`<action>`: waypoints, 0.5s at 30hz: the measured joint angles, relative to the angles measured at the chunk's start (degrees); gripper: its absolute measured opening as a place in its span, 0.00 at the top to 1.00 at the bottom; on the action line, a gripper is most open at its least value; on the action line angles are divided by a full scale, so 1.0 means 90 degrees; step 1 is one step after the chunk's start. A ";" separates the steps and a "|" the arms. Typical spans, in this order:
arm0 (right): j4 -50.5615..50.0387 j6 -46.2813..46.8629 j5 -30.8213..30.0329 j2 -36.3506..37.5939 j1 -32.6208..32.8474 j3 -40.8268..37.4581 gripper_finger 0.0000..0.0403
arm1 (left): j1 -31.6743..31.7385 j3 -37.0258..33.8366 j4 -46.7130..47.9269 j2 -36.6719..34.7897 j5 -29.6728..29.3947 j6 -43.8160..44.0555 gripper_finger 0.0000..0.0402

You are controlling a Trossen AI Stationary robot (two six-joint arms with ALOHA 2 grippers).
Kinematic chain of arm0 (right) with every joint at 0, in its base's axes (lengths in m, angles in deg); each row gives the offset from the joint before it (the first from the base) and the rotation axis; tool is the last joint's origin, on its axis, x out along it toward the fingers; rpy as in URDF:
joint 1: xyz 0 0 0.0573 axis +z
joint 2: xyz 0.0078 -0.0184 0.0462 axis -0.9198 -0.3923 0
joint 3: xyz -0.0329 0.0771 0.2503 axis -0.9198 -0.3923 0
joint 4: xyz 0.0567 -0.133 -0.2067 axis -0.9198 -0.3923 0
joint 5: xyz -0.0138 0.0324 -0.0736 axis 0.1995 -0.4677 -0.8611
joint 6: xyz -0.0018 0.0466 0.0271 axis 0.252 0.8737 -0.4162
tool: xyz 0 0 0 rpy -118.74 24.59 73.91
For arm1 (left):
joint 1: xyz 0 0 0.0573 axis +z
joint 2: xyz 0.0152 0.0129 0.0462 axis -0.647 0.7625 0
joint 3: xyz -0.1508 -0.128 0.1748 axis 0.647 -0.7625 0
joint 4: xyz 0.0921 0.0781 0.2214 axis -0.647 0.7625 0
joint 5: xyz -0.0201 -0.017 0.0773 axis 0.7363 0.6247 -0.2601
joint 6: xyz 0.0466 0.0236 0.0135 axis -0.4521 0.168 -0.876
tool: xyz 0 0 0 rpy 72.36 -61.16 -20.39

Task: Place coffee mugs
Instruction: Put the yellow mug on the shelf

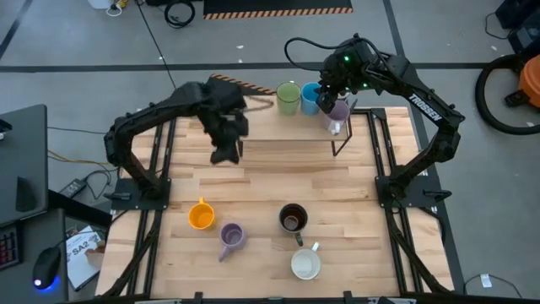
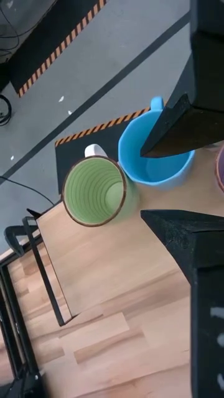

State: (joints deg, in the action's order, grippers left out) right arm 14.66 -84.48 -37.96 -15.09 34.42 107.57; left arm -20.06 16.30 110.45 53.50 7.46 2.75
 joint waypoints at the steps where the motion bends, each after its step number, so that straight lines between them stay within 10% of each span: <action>1: 0.0000 0.0021 0.0000 0.0000 0.0018 0.0000 0.63 | -0.0206 -0.0040 0.0035 -0.0074 -0.0073 -0.0006 0.80; 15: 0.0046 0.0314 0.0000 0.0000 0.0286 0.0000 0.63 | -0.2729 -0.3188 -0.1935 -0.1887 -0.0954 0.2494 0.80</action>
State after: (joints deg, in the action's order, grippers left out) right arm 15.07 -81.65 -37.96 -15.09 36.99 107.57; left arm -44.62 -12.39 93.04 36.53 -1.13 25.20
